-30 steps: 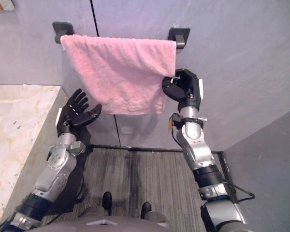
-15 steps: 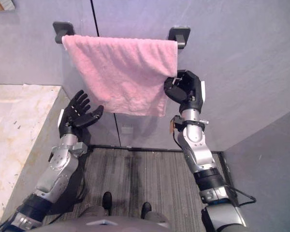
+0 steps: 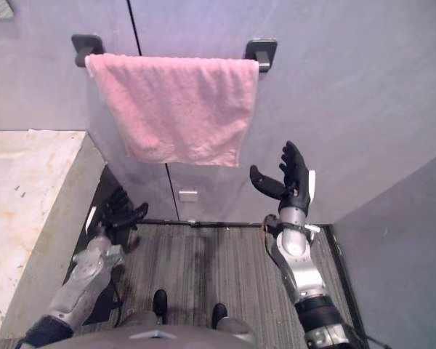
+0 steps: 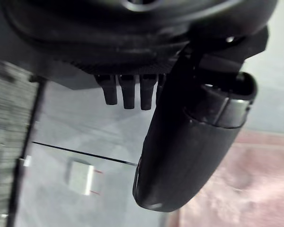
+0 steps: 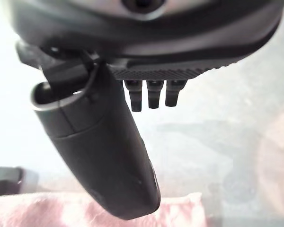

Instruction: Organize the bathroom.

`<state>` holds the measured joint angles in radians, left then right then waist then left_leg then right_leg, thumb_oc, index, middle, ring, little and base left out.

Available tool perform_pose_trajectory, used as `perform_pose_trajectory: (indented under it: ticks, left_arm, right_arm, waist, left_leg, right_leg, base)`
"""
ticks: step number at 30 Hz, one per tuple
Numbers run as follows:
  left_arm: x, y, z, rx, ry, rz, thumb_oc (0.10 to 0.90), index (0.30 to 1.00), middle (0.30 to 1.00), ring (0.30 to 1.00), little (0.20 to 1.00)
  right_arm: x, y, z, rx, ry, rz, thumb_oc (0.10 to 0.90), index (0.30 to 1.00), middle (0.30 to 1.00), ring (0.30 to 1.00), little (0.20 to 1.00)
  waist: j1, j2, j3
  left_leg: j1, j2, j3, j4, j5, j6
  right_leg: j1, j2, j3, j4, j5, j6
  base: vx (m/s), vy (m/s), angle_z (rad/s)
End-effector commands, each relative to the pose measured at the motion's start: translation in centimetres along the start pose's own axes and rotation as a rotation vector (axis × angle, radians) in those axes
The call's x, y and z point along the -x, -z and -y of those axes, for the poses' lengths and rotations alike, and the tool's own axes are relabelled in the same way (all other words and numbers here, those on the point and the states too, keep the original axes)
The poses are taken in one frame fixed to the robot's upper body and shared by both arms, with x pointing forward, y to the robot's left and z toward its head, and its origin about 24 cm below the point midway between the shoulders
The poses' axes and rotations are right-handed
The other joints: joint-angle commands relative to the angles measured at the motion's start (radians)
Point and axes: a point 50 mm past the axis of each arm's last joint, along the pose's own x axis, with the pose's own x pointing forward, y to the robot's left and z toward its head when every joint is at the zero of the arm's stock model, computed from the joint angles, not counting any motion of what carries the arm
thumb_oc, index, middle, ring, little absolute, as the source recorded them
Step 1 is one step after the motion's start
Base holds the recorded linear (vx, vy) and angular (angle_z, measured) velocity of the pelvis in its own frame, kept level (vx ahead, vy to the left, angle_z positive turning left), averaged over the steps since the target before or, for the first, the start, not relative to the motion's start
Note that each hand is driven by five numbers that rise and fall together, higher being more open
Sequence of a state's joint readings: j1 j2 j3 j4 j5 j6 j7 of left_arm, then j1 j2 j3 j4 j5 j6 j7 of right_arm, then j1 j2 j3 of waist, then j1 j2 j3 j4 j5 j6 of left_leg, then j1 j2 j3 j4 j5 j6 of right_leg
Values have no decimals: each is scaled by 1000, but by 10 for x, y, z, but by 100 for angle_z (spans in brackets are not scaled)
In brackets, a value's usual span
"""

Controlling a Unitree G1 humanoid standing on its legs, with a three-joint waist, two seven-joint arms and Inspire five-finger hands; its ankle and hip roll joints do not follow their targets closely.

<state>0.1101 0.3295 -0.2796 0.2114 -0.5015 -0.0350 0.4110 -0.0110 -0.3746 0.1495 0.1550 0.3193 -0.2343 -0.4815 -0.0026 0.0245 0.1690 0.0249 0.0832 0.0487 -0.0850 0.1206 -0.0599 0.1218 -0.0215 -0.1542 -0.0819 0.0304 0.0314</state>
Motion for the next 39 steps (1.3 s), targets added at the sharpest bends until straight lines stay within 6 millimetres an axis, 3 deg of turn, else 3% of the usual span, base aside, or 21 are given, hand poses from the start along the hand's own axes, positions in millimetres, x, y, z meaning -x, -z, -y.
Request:
perform_pose_trajectory:
  ticks: [1,5,7,8,10,12,14,15,18,22,26,30,31,32,33,35,36,39]
  left_arm:
    - [-10,-24,-17,44,-29,123,800,900,900,900,900]
    - [-8,-9,-31,-61,-48,73,800,900,900,900,900]
    - [-6,9,-36,-84,-43,-11,800,900,900,900,900]
    - [-5,18,-38,-100,-25,-56,800,900,900,900,900]
    - [-5,20,-39,-95,-17,-71,800,900,900,900,900]
    - [-4,46,-48,-104,-7,-171,800,900,900,900,900]
    - [-3,54,-49,-111,6,-212,800,900,900,900,900]
    - [0,70,-50,-168,22,-275,800,900,900,900,900]
    - [8,91,-51,-176,69,-373,800,900,900,900,900]
    - [16,112,-55,-177,110,-477,800,900,900,900,900]
    - [27,130,-67,-173,108,-611,800,900,900,900,900]
    - [43,146,-82,-123,62,-740,800,900,900,900,900]
    - [51,153,-87,-111,61,-799,800,900,900,900,900]
    - [52,154,-88,-112,61,-806,800,900,900,900,900]
    - [61,161,-90,-118,62,-868,800,900,900,900,900]
    - [65,165,-90,-118,69,-905,800,900,900,900,900]
    - [68,169,-88,-135,73,-952,800,900,900,900,900]
    - [71,172,-86,-148,64,-1023,800,900,900,900,900]
  right_arm:
    - [-6,-37,6,-43,94,279,800,900,900,900,900]
    - [2,-16,18,19,192,220,800,900,900,900,900]
    - [7,4,32,54,280,137,800,900,900,900,900]
    - [10,16,42,75,310,84,800,900,900,900,900]
    - [10,19,44,84,319,64,800,900,900,900,900]
    - [21,44,59,166,352,-51,800,900,900,900,900]
    - [25,52,61,186,357,-99,800,900,900,900,900]
    - [32,65,64,216,358,-168,800,900,900,900,900]
    - [40,78,61,277,349,-230,800,900,900,900,900]
    - [51,98,57,303,352,-331,800,900,900,900,900]
    - [63,115,51,338,312,-429,800,900,900,900,900]
    - [76,132,52,365,294,-541,800,900,900,900,900]
    - [80,139,54,391,287,-591,800,900,900,900,900]
    - [81,140,55,393,287,-596,800,900,900,900,900]
    - [88,148,60,406,292,-662,800,900,900,900,900]
    - [93,153,64,428,286,-707,800,900,900,900,900]
    - [102,160,65,441,281,-765,800,900,900,900,900]
    - [112,169,61,409,283,-881,800,900,900,900,900]
  waist:
    - [-1,-29,-60]
    - [-7,-21,-52]
    - [-18,-26,-43]
    - [-25,-32,-32]
    - [-27,-35,-32]
    - [-50,-32,-36]
    - [-57,-27,-37]
    - [-70,-16,-42]
    - [-91,-3,-41]
    - [-98,0,-18]
    - [-101,-1,3]
    - [-79,-3,10]
    - [-69,5,6]
    - [-68,5,2]
    - [-59,17,-4]
    - [-55,24,-15]
    - [-53,27,-27]
    - [-42,18,-44]
  left_leg:
    - [2,46,56,44,51,-29]
    - [-10,44,90,52,56,-32]
    - [-30,24,129,172,25,-29]
    - [-47,0,127,302,-8,-22]
    - [-53,-9,127,321,-12,-17]
    - [-16,-85,87,391,-87,5]
    - [4,-105,75,374,-112,12]
    - [61,-133,65,282,-167,30]
    - [140,-155,62,103,-228,64]
    - [131,-180,32,13,-192,100]
    - [121,-187,44,-2,-177,113]
    - [108,-171,73,-2,-163,125]
    - [91,-158,70,-2,-142,129]
    - [86,-157,68,-2,-138,129]
    - [73,-143,50,-2,-120,135]
    - [55,-137,29,-2,-106,140]
    - [35,-134,1,-2,-92,145]
    - [-5,-143,-39,1,-74,145]
  right_leg:
    - [-19,5,7,-5,27,4]
    - [-30,1,-7,-5,31,9]
    - [-56,-19,-33,-5,47,7]
    - [-69,-31,-37,-5,60,5]
    - [-76,-35,-38,-5,65,5]
    - [-114,-51,-39,-5,91,20]
    - [-125,-52,-42,-5,99,26]
    - [-151,-51,-50,-5,116,40]
    - [-204,-46,-55,-5,152,66]
    - [-277,-47,-48,-5,198,104]
    - [-310,-56,-67,-2,210,123]
    - [-307,-79,-75,125,211,122]
    - [-298,-82,-52,205,177,108]
    - [-298,-82,-48,208,171,105]
    - [-275,-70,-8,269,119,89]
    - [-252,-49,39,290,76,77]
    - [-215,-11,117,302,24,63]
    - [-148,41,208,264,-28,44]
  base:
    - [-73,-18,-4]
    - [-96,6,-3]
    - [-272,32,8]
    - [-264,32,7]
    - [-153,33,14]
    - [-215,120,16]
    - [-168,124,3]
    - [-190,142,32]
    - [-194,112,27]
    - [-279,105,13]
    - [-255,51,-5]
    - [-252,-17,-12]
    - [-210,-24,-11]
    - [-317,-51,-9]
    - [-260,-75,3]
    - [-240,-89,19]
    - [-202,-111,40]
    - [-240,-150,71]
